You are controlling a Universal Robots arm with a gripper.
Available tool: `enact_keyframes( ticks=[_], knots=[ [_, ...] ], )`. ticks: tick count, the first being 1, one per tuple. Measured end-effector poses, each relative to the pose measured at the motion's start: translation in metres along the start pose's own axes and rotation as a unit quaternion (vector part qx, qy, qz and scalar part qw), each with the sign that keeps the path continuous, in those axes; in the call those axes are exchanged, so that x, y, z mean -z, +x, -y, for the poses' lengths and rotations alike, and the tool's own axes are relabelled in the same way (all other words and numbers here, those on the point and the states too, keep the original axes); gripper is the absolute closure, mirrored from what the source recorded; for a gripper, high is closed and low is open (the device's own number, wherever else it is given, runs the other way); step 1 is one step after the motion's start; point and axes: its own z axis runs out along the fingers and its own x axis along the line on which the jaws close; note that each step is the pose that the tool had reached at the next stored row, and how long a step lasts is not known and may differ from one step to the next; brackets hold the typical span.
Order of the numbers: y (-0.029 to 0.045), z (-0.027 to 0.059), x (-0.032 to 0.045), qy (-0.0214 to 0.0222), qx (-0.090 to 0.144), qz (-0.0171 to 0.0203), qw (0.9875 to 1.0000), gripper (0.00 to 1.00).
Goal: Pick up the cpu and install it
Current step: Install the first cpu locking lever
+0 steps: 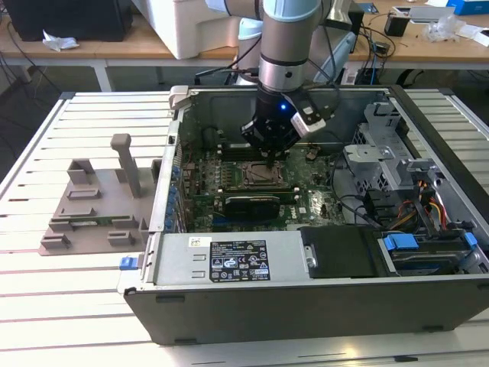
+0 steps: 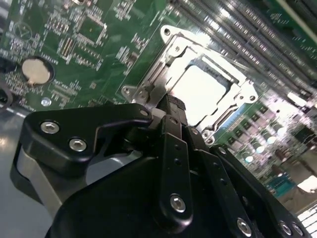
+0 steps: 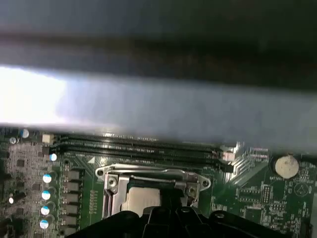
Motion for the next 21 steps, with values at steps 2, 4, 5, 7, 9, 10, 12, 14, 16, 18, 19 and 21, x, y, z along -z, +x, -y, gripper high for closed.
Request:
enact_keyframes(
  ticks=[2,4,5,7,9,10,12,14,16,18,19,21],
  knots=[
    [0.0003,0.0037,-0.0001,0.0,0.0,0.0,1.0,0.89],
    [0.0003,0.0038,0.0002,0.0,0.0,0.0,1.0,0.89],
    [0.0004,0.0039,0.0008,0.0001,0.0,-0.0001,1.0,0.89],
    [0.0004,0.0039,0.0034,0.0001,0.0,-0.0001,1.0,0.89],
    [0.0004,0.004,0.007,0.0008,0.0,-0.0001,1.0,0.89],
    [0.0005,0.0041,0.0078,0.001,0.0,-0.0001,1.0,0.89],
    [0.0006,0.0042,0.0109,0.0015,0.0,-0.0001,1.0,0.89],
    [0.0007,0.0043,0.0138,0.002,0.0,-0.0002,1.0,0.89],
    [0.0008,0.0044,0.0182,0.0027,0.0,-0.0002,1.0,0.89],
    [0.001,0.0045,0.0225,0.0032,0.0,-0.0003,1.0,0.89],
    [0.001,0.0046,0.0242,0.0033,0.0,-0.0003,1.0,0.89],
    [0.0011,0.0047,0.0285,0.0037,0.0,-0.0003,1.0,0.89]
  ],
)
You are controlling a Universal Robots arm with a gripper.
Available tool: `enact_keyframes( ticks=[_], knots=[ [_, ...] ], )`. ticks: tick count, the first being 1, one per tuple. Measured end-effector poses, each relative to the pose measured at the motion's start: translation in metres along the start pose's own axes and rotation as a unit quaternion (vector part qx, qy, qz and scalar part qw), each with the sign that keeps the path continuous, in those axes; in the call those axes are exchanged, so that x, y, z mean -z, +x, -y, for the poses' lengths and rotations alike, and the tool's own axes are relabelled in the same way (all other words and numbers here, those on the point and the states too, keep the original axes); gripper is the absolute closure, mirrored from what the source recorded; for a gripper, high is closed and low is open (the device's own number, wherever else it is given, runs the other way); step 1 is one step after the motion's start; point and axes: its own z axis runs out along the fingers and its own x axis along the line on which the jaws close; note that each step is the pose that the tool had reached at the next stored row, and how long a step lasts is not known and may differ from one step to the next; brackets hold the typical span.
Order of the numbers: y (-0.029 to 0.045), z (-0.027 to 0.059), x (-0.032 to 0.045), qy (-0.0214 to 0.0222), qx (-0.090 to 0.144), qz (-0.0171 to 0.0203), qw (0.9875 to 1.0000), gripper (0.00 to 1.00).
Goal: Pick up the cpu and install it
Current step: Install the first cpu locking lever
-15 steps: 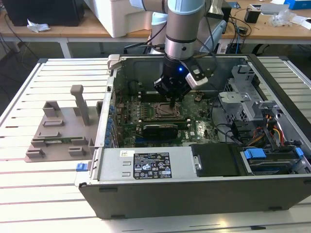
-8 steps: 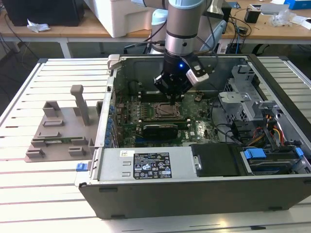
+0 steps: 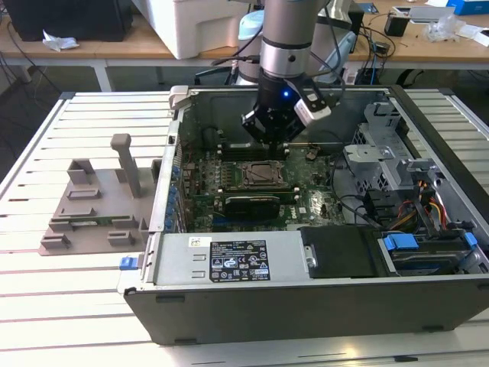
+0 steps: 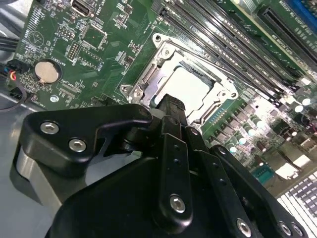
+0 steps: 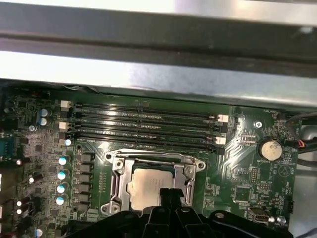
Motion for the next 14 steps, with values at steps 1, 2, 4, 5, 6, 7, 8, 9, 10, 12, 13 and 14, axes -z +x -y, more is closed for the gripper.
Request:
enact_keyframes(
  ticks=[1,2,4,5,6,7,8,9,10,12,13,14],
  knots=[
    [0.0001,0.0002,0.0039,0.0004,0.0,0.0,1.0,0.89],
    [0.0002,0.0003,0.0061,0.0005,0.0,-0.0001,1.0,0.89],
    [0.0003,0.0003,0.009,0.0007,0.0,0.0,1.0,0.89],
    [0.0003,0.0004,0.0099,0.0008,0.0,0.0,1.0,0.89],
    [0.0004,0.0004,0.0107,0.0008,0.0,-0.0001,1.0,0.89],
    [0.0004,0.0005,0.0122,0.0009,0.0,-0.0001,1.0,0.89],
    [0.0004,0.0005,0.0139,0.001,0.0,-0.0001,1.0,0.89],
    [0.0005,0.0006,0.0148,0.001,0.0,-0.0001,1.0,0.89],
    [0.0005,0.0006,0.0154,0.001,0.0,-0.0001,1.0,0.89],
    [0.0006,0.0007,0.0172,0.001,0.0,-0.0001,1.0,0.89],
    [0.0006,0.0007,0.0179,0.001,0.0,-0.0001,1.0,0.89],
    [0.0006,0.0008,0.0196,0.001,0.0,-0.0001,1.0,0.89]
  ],
)
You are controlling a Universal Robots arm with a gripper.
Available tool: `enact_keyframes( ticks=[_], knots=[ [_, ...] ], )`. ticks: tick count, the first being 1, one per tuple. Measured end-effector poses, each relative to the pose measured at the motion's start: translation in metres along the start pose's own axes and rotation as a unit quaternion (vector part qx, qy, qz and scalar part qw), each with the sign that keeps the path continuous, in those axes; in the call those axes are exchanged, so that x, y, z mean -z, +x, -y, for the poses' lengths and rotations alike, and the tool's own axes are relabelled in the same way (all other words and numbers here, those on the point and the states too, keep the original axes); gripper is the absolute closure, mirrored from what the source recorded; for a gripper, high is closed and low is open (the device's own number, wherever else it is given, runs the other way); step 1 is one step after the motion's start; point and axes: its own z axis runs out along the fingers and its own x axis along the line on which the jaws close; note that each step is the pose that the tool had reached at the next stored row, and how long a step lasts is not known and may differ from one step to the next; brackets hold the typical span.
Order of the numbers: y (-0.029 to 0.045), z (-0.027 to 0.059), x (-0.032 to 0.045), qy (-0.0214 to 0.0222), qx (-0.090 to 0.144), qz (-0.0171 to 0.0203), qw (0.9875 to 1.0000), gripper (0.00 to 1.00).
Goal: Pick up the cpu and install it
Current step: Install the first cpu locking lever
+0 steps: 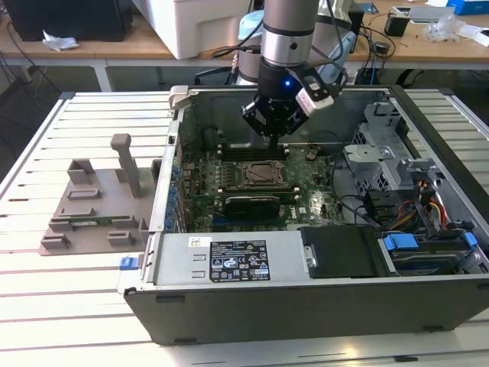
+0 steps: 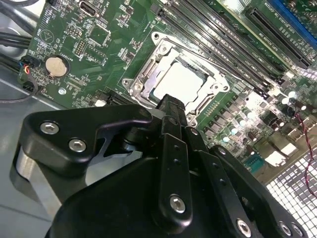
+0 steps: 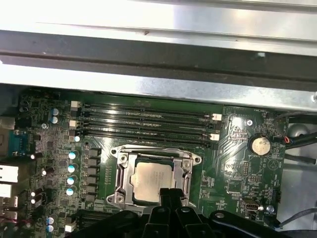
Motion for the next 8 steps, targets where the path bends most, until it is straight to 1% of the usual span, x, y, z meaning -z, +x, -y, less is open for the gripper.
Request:
enact_keyframes(
  ticks=[5,8],
  knots=[
    [0.0002,0.0003,0.0069,0.0001,0.0,0.0,1.0,0.89],
    [0.0002,0.0002,0.0072,-0.0001,0.0,0.0001,1.0,0.89]
  ],
)
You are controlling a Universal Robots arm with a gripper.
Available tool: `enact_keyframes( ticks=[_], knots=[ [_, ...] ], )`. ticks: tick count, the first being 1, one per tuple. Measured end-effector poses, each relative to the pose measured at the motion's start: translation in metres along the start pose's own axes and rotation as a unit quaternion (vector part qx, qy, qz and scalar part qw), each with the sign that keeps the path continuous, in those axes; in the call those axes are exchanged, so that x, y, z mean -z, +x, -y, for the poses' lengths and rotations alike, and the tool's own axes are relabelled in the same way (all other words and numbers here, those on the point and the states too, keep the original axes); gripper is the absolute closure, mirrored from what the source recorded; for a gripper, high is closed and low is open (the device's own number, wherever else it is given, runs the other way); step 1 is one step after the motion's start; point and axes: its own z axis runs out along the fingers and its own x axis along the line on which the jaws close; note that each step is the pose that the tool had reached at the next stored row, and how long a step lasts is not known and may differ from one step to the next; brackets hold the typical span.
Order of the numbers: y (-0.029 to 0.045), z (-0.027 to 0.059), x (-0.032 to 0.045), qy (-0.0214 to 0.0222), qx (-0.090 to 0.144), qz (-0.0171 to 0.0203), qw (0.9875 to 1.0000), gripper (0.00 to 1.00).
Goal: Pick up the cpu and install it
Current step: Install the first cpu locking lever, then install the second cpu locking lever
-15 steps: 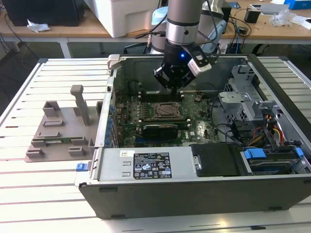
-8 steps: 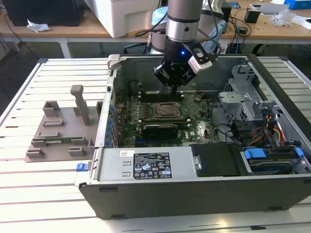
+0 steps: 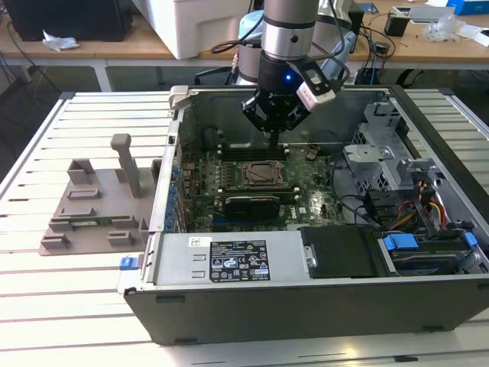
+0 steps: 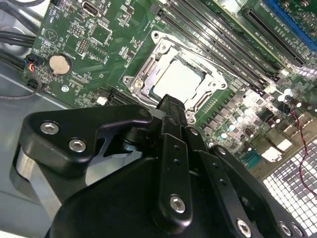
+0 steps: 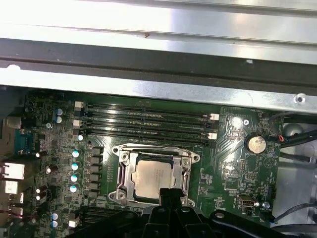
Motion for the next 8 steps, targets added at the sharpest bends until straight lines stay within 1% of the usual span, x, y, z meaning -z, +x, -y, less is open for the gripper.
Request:
enact_keyframes(
  ticks=[8],
  knots=[
    [0.0,0.0,0.0003,0.0002,0.0,-0.0001,1.0,0.89]
  ],
)
